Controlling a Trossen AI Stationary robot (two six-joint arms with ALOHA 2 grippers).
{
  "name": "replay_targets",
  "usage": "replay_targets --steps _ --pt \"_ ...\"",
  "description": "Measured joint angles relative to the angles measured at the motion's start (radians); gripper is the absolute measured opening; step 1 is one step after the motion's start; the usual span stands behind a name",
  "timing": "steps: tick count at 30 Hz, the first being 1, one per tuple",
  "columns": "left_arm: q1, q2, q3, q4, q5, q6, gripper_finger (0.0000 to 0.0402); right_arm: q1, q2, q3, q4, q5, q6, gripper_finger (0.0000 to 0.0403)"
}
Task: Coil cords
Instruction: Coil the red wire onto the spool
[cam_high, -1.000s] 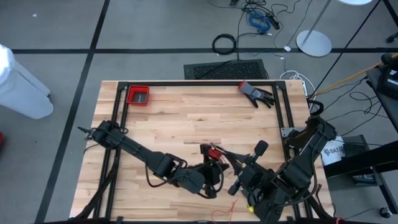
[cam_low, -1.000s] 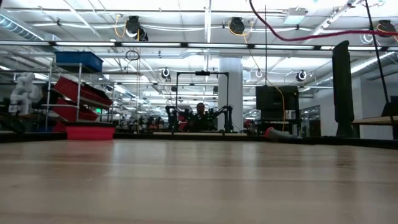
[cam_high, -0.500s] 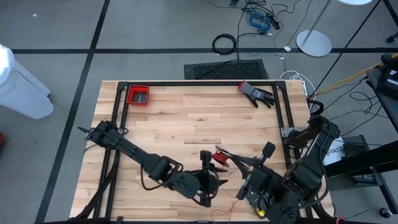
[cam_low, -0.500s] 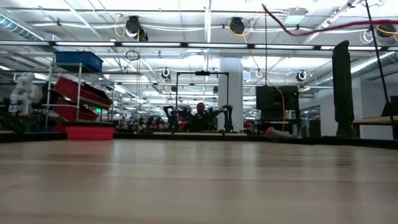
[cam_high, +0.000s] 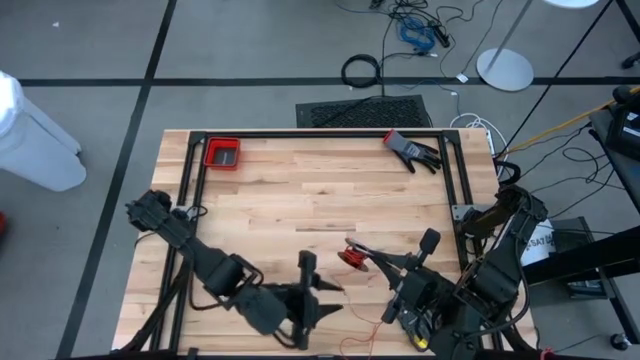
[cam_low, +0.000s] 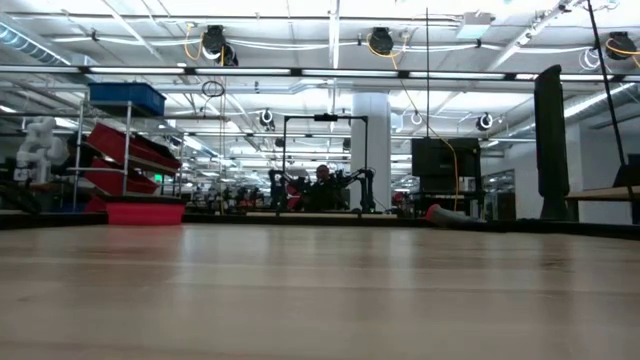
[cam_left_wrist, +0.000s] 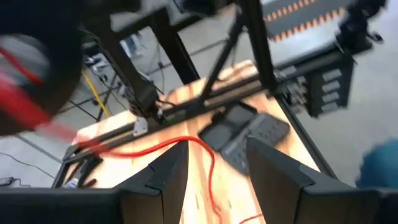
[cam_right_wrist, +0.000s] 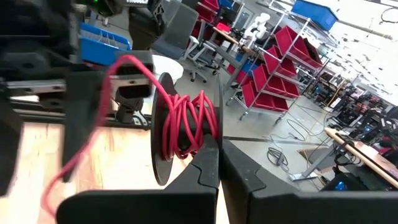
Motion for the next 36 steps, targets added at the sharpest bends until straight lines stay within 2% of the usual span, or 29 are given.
replay_targets --steps 10,13,16,22,27,36 --pt "-0.035 -0.036 -0.002 -0.236 -0.004 -0.08 0.0169 0.0 -0.002 0.0 0.0 -0.001 0.005 0.0" --pt "-0.036 -0.041 -0.002 -0.276 -0.036 -0.08 0.0169 0.0 -0.01 0.0 0.0 -0.039 0.028 0.0" --pt "-0.036 -0.041 -0.002 -0.253 -0.089 -0.079 0.0169 0.0 -0.019 0.001 -0.001 -0.094 0.053 0.0" --pt "-0.042 -0.042 -0.002 -0.037 -0.21 0.002 0.0169 0.0 -0.024 0.002 -0.002 -0.129 0.06 0.0" --pt "-0.06 -0.042 -0.002 0.083 -0.22 0.029 0.0169 0.0 -0.024 0.002 -0.003 -0.128 0.055 0.0" --pt "-0.039 -0.036 -0.002 0.096 -0.256 0.002 0.0169 0.0 -0.024 0.002 -0.001 -0.128 0.055 0.0"
